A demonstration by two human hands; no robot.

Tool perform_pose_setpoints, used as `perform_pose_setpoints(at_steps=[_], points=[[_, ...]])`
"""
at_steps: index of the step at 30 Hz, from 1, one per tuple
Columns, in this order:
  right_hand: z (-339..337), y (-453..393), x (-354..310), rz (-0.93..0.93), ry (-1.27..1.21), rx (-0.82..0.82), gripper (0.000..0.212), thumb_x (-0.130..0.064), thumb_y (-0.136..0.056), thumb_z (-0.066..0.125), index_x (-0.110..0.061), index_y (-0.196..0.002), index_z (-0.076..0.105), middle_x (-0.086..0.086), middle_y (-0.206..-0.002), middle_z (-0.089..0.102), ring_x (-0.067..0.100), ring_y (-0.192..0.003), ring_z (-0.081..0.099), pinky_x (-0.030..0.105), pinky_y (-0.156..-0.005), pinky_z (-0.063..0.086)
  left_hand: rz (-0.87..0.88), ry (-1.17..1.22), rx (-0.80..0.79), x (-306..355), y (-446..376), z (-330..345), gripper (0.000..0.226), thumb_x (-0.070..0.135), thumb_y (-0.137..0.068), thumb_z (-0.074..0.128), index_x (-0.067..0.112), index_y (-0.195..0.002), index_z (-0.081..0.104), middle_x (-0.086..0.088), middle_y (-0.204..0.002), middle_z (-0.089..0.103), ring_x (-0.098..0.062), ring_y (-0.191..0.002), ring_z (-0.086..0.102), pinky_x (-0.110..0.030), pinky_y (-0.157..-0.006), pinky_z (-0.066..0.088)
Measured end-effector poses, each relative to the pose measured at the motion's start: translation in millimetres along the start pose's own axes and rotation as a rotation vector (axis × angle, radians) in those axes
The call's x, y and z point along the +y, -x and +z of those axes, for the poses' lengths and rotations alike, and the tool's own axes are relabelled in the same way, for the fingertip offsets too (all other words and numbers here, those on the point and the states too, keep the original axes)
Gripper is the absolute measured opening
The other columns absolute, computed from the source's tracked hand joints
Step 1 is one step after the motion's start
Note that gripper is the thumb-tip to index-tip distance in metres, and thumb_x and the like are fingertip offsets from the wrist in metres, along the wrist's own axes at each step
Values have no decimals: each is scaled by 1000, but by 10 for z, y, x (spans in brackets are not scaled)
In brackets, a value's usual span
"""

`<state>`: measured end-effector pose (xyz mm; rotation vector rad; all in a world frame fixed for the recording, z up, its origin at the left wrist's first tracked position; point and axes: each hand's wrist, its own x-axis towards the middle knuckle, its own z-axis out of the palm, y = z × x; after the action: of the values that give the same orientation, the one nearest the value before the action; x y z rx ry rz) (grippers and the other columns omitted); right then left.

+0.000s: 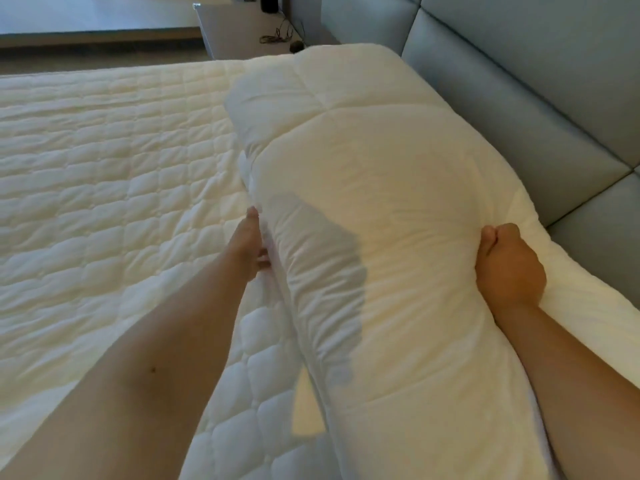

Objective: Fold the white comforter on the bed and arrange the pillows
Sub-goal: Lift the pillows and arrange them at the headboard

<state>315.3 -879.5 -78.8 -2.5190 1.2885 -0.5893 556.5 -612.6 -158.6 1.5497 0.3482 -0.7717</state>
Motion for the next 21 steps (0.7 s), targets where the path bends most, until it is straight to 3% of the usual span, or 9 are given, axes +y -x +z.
perform_pose_setpoints(at_steps=[2, 5, 8, 11, 13, 16, 18, 19, 21], points=[[29, -70, -61, 7, 55, -55, 39, -36, -105, 26, -6, -97, 48, 9, -74, 50, 25, -61, 42, 33, -50, 23, -77, 71, -44, -382, 372, -21, 69, 67, -97, 24, 15, -118, 65, -15, -107, 72, -31, -88, 69, -42, -81, 56], [-50, -100, -94, 5, 111, -148, 42, -34, -106, 23, -1, -107, 50, 22, -89, 61, 27, -68, 44, 34, -55, 26, -218, 142, -199, -1207, 1032, 80, 69, 71, -95, 28, 21, -125, 64, -11, -115, 73, -29, -103, 70, -46, -92, 55], [-193, -121, -212, 50, 117, -233, 43, -32, -106, 23, 0, -116, 50, 28, -105, 61, 34, -80, 51, 36, -65, 31, -335, 186, -355, -1952, 1676, 328, 81, 87, -75, 50, 34, -136, 55, 0, -130, 67, -26, -121, 61, -52, -107, 43], [-336, -156, -278, 75, 140, -233, 42, -29, -105, 26, 1, -122, 51, 29, -118, 58, 43, -105, 55, 41, -76, 36, -415, 154, -302, -2164, 2143, 436, 64, 86, -78, 44, 45, -124, 61, 8, -121, 71, -22, -117, 63, -50, -106, 45], [-454, -163, -328, 58, 145, -229, 41, -26, -104, 28, 4, -121, 51, 31, -120, 57, 44, -109, 53, 42, -79, 38, -435, 119, -312, -2055, 2341, 496, 54, 73, -89, 45, 37, -122, 65, 4, -115, 73, -24, -111, 66, -50, -101, 50], [-657, -197, -391, 30, 133, -178, 40, -25, -103, 29, 6, -115, 51, 34, -117, 56, 47, -106, 53, 40, -72, 33, -434, 117, -282, -1930, 2488, 505, 44, 55, -97, 48, 22, -119, 68, -8, -110, 74, -31, -104, 68, -51, -94, 55], [-737, -160, -391, 41, 116, -144, 41, -27, -102, 30, 6, -113, 51, 34, -116, 55, 46, -105, 52, 40, -72, 32, -387, -1, -328, -1884, 2470, 378, 41, 41, -103, 44, 13, -128, 62, -14, -119, 70, -26, -99, 68, -41, -88, 58], [-743, -120, -374, 44, 127, -156, 42, -28, -102, 30, 6, -113, 52, 34, -116, 55, 46, -105, 52, 41, -74, 36, -362, -98, -360, -1878, 2449, 282, 42, 38, -105, 41, 9, -131, 58, -15, -121, 68, -23, -95, 69, -35, -84, 60], [-764, 8, -361, 85, 134, -285, 51, -35, -103, 30, 7, -114, 56, 34, -117, 57, 45, -108, 53, 43, -84, 42, -466, -234, -386, -1882, 2424, 73, 54, 52, -102, 38, 9, -125, 61, -13, -108, 72, -24, -86, 72, -37, -74, 62]])
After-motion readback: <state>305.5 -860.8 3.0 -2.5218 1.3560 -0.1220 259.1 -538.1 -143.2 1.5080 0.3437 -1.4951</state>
